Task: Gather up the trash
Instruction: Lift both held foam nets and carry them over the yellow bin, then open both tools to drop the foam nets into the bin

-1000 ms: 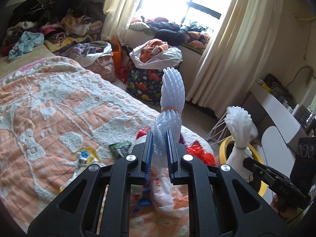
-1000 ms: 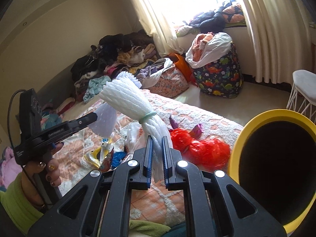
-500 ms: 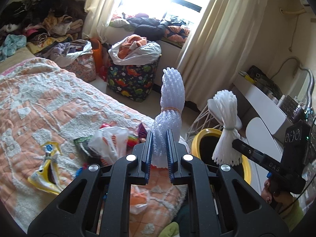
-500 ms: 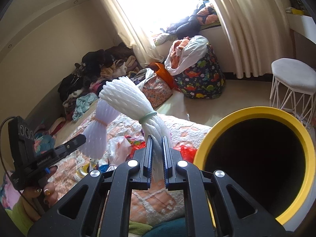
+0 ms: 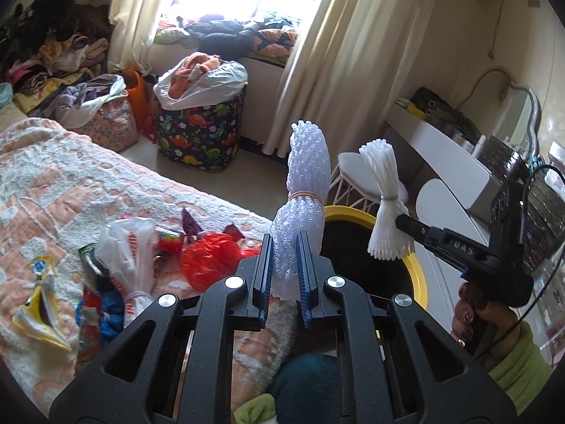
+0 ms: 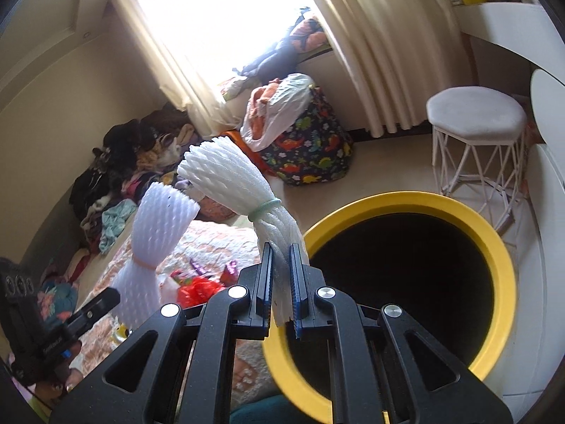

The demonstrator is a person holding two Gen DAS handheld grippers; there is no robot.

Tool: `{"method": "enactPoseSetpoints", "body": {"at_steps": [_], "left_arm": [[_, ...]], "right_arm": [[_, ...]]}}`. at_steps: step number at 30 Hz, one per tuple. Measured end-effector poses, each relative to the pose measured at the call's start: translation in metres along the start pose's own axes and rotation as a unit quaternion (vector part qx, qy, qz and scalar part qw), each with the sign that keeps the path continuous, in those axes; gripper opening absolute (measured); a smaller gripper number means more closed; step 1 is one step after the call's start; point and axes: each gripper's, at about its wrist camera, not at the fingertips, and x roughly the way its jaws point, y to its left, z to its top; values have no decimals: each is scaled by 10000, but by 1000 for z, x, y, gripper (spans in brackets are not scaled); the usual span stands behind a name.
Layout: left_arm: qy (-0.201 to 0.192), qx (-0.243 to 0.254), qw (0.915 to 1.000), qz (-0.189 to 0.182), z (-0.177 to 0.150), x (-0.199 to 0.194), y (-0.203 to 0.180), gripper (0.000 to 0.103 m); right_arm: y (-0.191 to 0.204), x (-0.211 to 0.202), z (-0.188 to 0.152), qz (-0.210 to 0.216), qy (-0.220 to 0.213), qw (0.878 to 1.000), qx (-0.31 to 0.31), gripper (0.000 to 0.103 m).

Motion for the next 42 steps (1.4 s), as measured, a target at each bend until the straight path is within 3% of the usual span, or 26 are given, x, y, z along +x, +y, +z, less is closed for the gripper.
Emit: {"method": "enactPoseSetpoints", "body": {"at_steps": [17,32,33,37,38,40,42], "left_arm": [[685,366,9965,-298,-26,55,-46,9],[1114,412,9922,-376,-34,106,-67,12],[1117,407,9921,-412,-34,107,-67,18],[1025,304,9934,-408,-37,106,-63,59],[983,280,9941,-372,-39,104,-62,63],[899,248,9953,-275,-40,101,-60,83],[781,185,9965,-226,-40,95,-57,92]], "right_arm": [[-76,-4,3,-599,118,9923,1079,9],[-101,7,-5,-901,341,9838,1514,12],[-101,7,-5,-904,345,9837,1519,13],[-99,6,-5,-938,235,9843,1478,41],[-98,5,-4,-972,218,9846,1438,46],[-96,6,-5,-983,219,9853,1377,49],[-95,8,-5,-950,236,9859,1355,51]]}}
